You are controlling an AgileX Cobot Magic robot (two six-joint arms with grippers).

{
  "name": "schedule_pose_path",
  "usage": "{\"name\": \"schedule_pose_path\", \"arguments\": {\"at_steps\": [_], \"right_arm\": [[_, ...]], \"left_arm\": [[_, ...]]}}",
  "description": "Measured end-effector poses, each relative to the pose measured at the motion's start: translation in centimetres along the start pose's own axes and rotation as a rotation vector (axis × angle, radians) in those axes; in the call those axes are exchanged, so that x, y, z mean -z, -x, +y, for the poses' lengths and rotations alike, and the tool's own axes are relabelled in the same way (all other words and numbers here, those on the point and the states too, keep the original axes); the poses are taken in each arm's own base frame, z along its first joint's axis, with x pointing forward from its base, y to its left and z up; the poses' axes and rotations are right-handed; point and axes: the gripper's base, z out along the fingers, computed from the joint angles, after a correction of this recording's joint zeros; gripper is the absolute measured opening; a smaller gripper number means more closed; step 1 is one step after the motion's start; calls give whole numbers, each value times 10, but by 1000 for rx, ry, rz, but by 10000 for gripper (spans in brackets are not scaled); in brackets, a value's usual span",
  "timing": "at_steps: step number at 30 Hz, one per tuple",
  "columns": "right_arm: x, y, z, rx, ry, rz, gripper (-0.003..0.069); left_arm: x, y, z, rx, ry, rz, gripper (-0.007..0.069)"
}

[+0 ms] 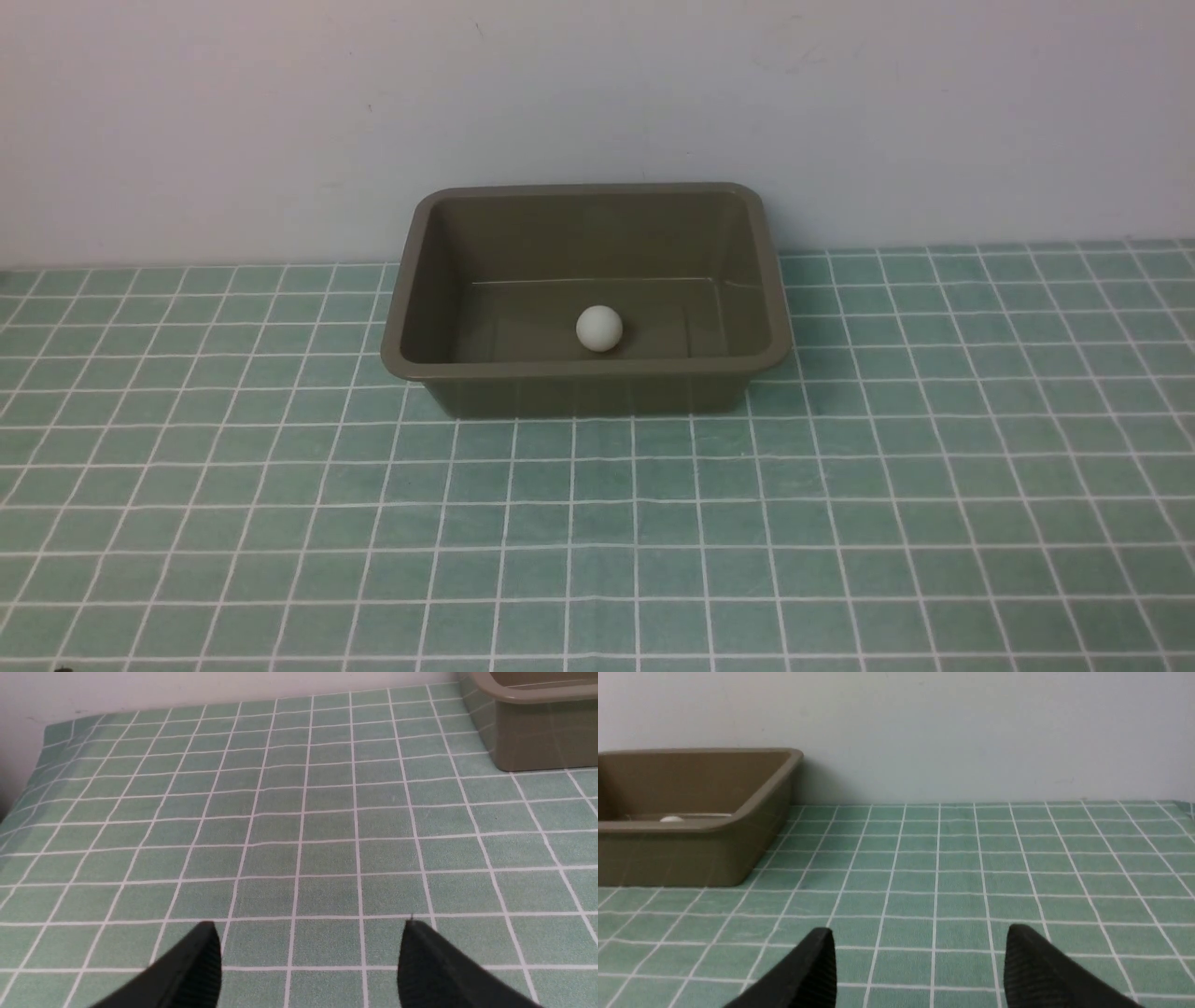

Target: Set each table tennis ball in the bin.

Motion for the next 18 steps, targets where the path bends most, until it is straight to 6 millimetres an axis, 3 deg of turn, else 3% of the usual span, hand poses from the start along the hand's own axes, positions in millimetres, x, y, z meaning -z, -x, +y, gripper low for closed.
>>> {"name": "schedule_pose_path", "arguments": {"at_steps": [5,18], "right_arm": [[0,-12,0,17,0,104,441],[0,-11,-1,58,-12,99,441]], "left_arm": [[0,0,0,0,0,0,459],[0,0,0,0,0,0,459]]}}
